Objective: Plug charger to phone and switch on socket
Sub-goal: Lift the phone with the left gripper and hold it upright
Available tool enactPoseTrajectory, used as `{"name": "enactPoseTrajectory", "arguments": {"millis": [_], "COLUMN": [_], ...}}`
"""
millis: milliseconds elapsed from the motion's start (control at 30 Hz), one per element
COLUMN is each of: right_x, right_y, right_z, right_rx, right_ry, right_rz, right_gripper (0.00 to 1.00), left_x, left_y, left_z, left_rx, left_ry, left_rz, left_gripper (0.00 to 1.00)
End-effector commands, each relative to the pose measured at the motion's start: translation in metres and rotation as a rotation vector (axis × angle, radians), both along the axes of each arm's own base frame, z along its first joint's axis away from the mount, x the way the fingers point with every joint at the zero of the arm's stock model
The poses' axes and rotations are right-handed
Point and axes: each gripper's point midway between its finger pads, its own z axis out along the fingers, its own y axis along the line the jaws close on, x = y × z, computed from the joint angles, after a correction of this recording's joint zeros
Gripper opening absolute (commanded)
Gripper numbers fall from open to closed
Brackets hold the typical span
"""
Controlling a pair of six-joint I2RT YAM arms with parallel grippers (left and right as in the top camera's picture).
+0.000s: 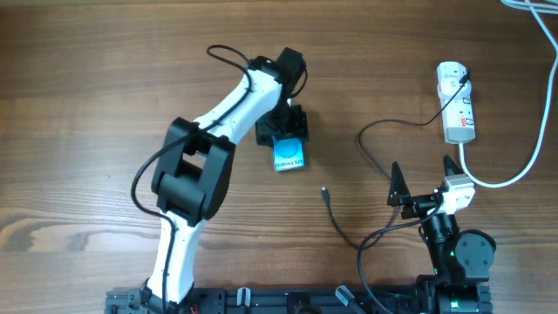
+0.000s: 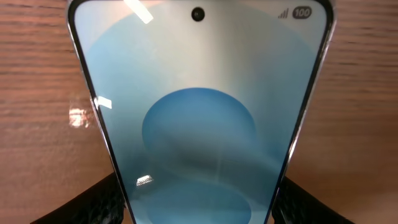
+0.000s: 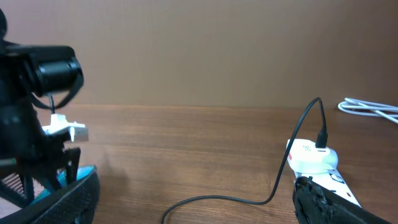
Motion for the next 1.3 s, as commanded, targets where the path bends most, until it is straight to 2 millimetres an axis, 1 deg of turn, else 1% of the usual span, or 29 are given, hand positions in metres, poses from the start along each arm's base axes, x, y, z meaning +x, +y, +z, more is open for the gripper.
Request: {"name": "enactPoseTrajectory", "arguments": {"millis": [0, 67, 133, 267, 367, 400, 533, 667, 700, 867, 1167, 1267], "right_x": [0.000, 0.000, 0.000, 0.000, 0.000, 0.000, 0.000, 0.000, 0.000, 0.000, 0.000, 0.000], "right_y": [-0.003, -0.003, -0.003, -0.003, -0.003, -0.003, -0.003, -0.003, -0.003, -0.003, -0.003, -0.003], "right_z": [0.000, 0.000, 0.000, 0.000, 0.000, 0.000, 0.000, 0.000, 0.000, 0.000, 0.000, 0.000], "right_rx": [-0.011, -0.011, -0.011, -0.011, -0.011, -0.011, -0.011, -0.012, -0.011, -0.011, -0.011, -0.011], "right_ry": [-0.006, -0.006, -0.006, -0.006, -0.006, -0.006, -0.006, -0.006, -0.006, -0.006, -0.006, -0.006], "right_rz": [-0.018, -0.018, -0.018, -0.018, -0.018, -0.018, -0.018, -0.018, -0.018, -0.018, -0.018, -0.018], "right_gripper": [1.00, 1.00, 1.00, 1.00, 1.00, 1.00, 1.00, 1.00, 1.00, 1.00, 1.00, 1.00], "left_x": [-0.005, -0.006, -0.007, -0.002, 0.006, 0.009, 0.019, 0.025, 0.026, 0.031, 0.032, 0.034], "left_y": [-0.025, -0.032, -0.038, -0.039, -0.034, -0.031, -0.019, -0.007, -0.004, 0.004, 0.005, 0.010], "left_z": [0.052, 0.065, 0.084, 0.113, 0.137, 0.148, 0.177, 0.211, 0.216, 0.216, 0.216, 0.217], "left_rx": [-0.268, -0.371, -0.516, -0.719, -0.877, -0.946, -1.123, -1.317, -1.341, -1.342, -1.312, -1.308], "left_ry": [0.010, 0.036, 0.067, 0.127, 0.167, 0.182, 0.215, 0.252, 0.264, 0.259, 0.365, 0.382], "left_rz": [-0.051, -0.051, -0.056, -0.002, 0.042, 0.060, 0.102, 0.126, 0.136, 0.161, 0.253, 0.284], "left_gripper": [0.70, 0.70, 0.70, 0.68, 0.68, 0.68, 0.71, 0.67, 0.66, 0.66, 0.66, 0.65]}}
